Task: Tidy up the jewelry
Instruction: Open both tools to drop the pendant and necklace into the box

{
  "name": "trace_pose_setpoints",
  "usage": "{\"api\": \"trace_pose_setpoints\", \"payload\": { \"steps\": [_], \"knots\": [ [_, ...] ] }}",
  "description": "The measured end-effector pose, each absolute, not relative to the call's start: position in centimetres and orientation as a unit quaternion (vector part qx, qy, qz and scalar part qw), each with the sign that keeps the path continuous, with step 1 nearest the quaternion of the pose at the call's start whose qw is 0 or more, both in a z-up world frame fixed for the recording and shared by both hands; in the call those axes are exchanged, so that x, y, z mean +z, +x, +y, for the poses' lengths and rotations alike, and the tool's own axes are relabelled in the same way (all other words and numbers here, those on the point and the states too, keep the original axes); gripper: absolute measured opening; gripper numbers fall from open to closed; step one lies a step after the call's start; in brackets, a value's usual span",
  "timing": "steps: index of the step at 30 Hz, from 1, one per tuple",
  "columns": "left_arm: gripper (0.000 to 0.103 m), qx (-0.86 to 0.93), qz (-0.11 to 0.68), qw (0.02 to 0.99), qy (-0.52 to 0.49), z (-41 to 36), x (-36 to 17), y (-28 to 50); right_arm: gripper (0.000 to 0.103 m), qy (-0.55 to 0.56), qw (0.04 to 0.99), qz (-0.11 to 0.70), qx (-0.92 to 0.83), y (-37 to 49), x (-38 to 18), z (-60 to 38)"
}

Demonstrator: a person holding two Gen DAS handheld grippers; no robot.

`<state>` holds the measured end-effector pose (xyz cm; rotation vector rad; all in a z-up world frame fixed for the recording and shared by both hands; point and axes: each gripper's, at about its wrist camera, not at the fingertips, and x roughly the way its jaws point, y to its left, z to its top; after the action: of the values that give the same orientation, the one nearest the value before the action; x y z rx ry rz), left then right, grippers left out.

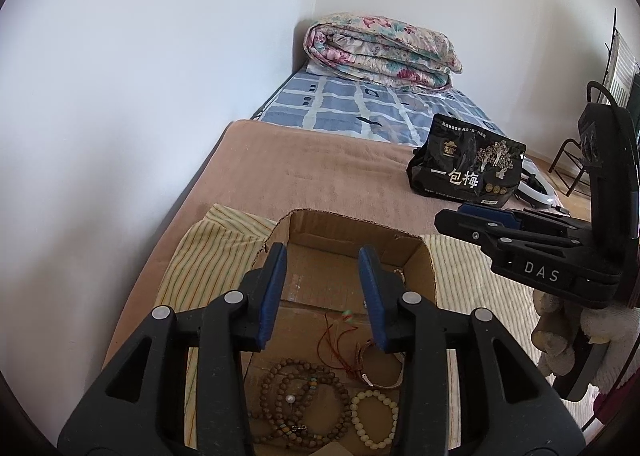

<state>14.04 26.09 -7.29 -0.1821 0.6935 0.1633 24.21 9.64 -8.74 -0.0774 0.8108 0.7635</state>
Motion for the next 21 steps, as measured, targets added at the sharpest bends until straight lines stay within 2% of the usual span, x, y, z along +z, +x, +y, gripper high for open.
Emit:
{"api": "trace_pose_setpoints", "payload": {
  "steps": [1,6,8,21],
  "knots": [
    [0.04,0.081,0.337,0.934,-0.09,26.0,-7.2,13.9,0.042,-0.036,0.85,0.384,0.36,24.2,-8.6,9.5],
    [0.04,0.083,0.328,0.937,-0.089,25.6,-6.5,13.7,0.043,-0.031,0.855,0.378,0.353,24.0,-8.1,8.7],
    [0.04,0.083,0.324,0.938,-0.088,25.4,-6.1,13.5,0.049,-0.031,0.858,0.375,0.348,23.8,-7.8,8.3],
    [0.04,0.07,0.29,0.952,-0.069,22.3,-3.5,12.4,0.06,-0.036,0.878,0.349,0.325,22.1,-4.8,5.2]
  ]
}}
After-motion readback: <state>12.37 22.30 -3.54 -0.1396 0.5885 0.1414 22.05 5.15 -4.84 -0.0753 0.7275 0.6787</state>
